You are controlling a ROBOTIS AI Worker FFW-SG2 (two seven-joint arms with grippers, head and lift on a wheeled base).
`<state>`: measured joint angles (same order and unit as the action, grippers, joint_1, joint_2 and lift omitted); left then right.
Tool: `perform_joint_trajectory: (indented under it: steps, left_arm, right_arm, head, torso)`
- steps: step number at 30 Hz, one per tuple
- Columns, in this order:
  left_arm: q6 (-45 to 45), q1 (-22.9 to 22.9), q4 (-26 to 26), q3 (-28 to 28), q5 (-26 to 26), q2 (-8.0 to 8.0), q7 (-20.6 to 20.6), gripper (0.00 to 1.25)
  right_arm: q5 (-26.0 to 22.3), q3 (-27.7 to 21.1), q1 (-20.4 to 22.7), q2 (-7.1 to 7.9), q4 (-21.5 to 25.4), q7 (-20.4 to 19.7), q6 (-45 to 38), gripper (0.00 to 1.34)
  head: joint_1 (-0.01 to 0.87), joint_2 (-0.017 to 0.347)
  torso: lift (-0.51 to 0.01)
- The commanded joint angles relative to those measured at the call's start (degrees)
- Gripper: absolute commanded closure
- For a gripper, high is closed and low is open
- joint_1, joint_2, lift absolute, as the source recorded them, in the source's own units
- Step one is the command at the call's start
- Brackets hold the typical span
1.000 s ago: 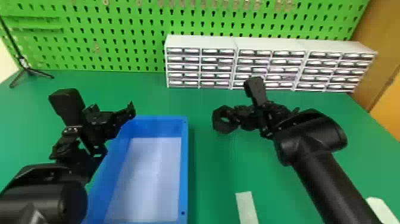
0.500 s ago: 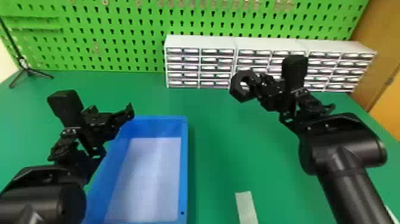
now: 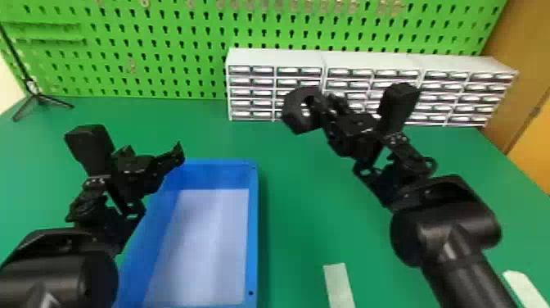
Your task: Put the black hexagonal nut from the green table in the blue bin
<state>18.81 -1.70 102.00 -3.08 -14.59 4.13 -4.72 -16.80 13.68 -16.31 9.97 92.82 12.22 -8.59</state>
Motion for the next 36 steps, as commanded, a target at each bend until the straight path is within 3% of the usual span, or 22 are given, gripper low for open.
perform_joint_trajectory:
  steps: [1, 17, 36]
  left_arm:
    - [0.0, -0.1, 0.0, 0.0, 0.0, 0.0, 0.1, 0.1]
    - [0.0, -0.1, -0.1, 0.1, 0.3, 0.0, 0.1, 0.1]
    - [0.0, -0.7, -0.1, 0.2, 1.1, -0.09, 0.2, 0.1]
  right_arm:
    - [-4.3, 5.2, -1.2, 1.1, 0.7, 0.0, 0.1, 0.99]
    - [-12.9, 19.1, -3.9, 3.65, 1.3, 0.1, -0.1, 0.99]
    - [-15.6, 25.6, -6.5, 4.97, 1.6, 0.1, -2.0, 0.99]
  head:
    - [0.692, 0.008]
    - [0.692, 0.008]
    - [0.692, 0.008]
  torso:
    - [-0.097]
    - [-0.097]
    - [-0.097]
